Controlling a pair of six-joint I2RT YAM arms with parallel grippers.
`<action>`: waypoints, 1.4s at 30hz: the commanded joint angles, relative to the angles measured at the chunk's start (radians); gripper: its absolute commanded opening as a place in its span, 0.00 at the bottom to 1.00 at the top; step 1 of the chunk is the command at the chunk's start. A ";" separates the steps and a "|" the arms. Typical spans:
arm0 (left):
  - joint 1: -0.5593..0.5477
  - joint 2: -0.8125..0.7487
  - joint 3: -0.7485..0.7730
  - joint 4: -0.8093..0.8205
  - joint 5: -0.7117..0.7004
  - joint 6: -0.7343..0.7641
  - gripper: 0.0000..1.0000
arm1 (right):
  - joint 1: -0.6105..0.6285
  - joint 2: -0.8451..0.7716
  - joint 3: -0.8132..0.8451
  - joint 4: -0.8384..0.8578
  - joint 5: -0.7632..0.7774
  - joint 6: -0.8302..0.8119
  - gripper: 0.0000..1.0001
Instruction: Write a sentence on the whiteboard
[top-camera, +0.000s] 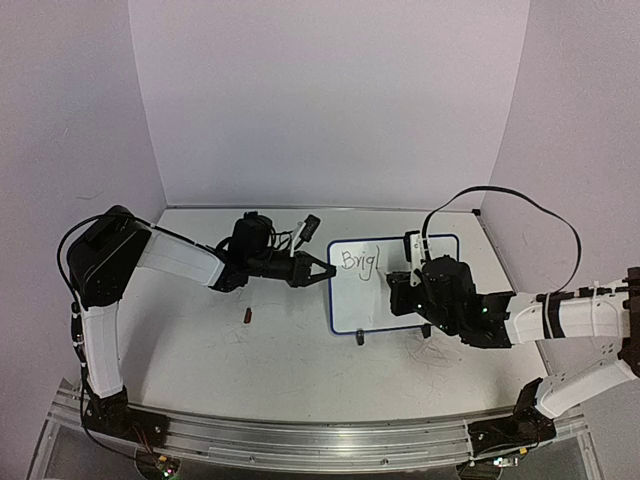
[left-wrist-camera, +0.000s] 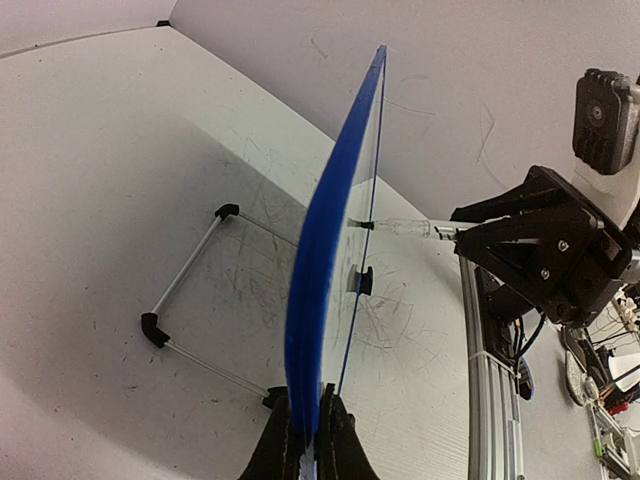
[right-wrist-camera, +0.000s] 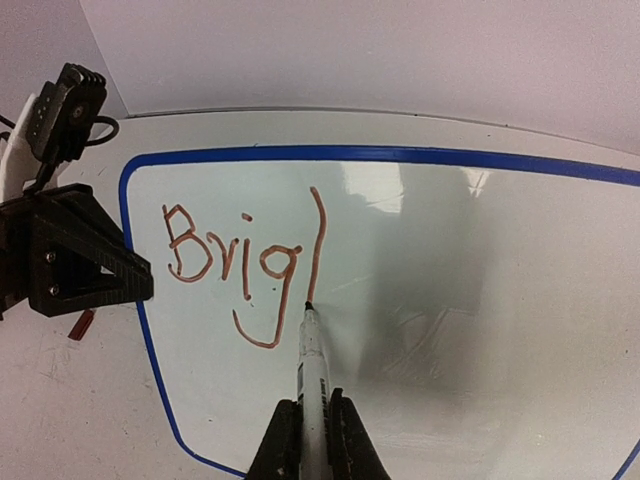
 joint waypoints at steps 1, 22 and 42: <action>0.003 -0.020 -0.005 -0.100 -0.065 0.022 0.00 | 0.001 0.003 0.038 0.022 0.050 -0.008 0.00; 0.004 -0.021 -0.010 -0.100 -0.063 0.025 0.00 | -0.014 -0.006 0.065 0.000 0.094 0.000 0.00; 0.004 -0.021 -0.010 -0.103 -0.065 0.019 0.00 | -0.011 -0.027 -0.004 -0.046 0.045 0.057 0.00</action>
